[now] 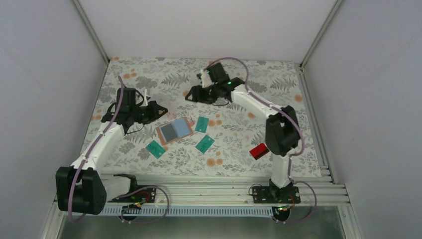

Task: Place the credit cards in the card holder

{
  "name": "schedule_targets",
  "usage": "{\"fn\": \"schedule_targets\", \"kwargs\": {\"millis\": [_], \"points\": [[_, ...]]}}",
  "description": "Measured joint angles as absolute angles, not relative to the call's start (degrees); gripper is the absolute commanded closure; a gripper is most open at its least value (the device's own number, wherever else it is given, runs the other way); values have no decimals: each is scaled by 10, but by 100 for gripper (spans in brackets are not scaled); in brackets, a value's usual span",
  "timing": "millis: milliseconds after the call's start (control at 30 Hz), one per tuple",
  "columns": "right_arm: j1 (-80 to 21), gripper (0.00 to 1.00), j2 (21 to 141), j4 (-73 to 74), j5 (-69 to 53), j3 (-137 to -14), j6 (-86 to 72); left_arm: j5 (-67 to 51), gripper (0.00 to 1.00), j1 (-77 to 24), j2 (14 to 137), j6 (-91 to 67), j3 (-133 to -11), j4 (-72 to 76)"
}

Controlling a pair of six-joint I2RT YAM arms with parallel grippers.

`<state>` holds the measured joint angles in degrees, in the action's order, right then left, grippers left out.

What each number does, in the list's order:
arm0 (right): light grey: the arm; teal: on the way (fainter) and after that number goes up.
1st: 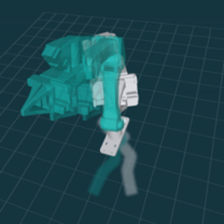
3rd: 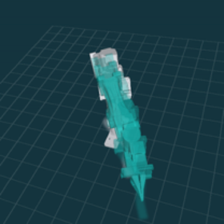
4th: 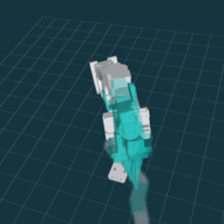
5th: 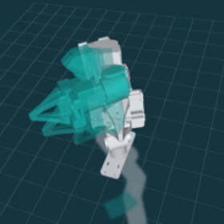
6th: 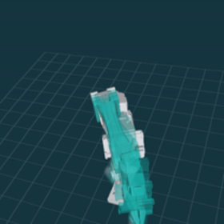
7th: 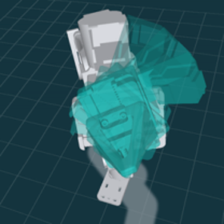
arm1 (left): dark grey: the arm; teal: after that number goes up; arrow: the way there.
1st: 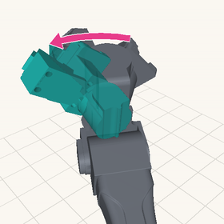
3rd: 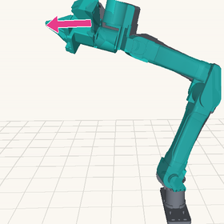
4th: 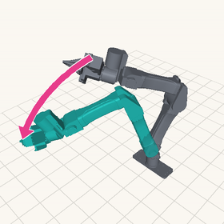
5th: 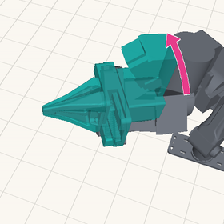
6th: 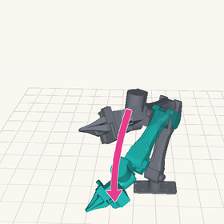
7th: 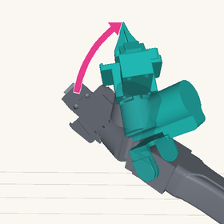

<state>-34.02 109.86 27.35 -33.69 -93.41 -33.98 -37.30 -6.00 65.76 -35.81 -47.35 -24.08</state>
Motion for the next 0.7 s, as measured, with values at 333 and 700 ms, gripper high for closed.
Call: {"fn": "schedule_targets", "kwargs": {"millis": [333,700], "points": [[-410,40,1215,451,-161,-955,-195,-382,98,-53,721,-279,-460,-254],[-427,55,1241,477,-115,-1021,-156,-404,98,-53,769,-251,-448,-242]]}}
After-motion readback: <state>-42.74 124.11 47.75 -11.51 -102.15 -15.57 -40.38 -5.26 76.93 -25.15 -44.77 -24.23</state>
